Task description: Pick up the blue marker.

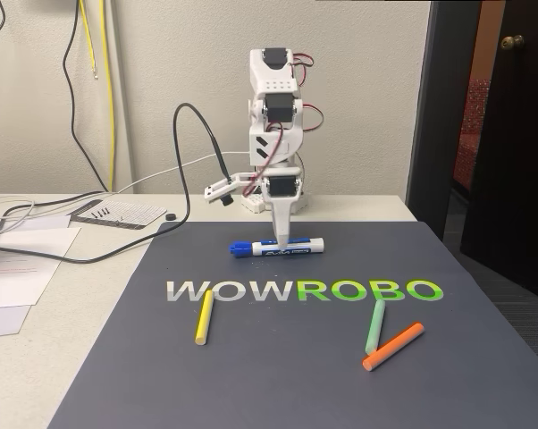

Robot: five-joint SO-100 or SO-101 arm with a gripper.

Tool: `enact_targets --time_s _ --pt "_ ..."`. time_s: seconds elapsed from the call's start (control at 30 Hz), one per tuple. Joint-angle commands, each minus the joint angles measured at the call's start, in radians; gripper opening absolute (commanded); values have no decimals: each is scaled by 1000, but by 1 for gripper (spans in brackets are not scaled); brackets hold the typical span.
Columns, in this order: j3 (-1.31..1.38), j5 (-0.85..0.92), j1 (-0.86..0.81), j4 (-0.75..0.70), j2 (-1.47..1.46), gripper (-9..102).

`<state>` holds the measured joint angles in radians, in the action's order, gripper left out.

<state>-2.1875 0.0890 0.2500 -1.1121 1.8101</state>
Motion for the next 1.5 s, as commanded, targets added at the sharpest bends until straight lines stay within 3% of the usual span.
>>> enact_targets --time_s 0.0,0.8,1.47 --pt "40 8 6 -9 -6 20" --pt "29 32 25 31 -64 19" --pt "35 26 28 29 -71 9"
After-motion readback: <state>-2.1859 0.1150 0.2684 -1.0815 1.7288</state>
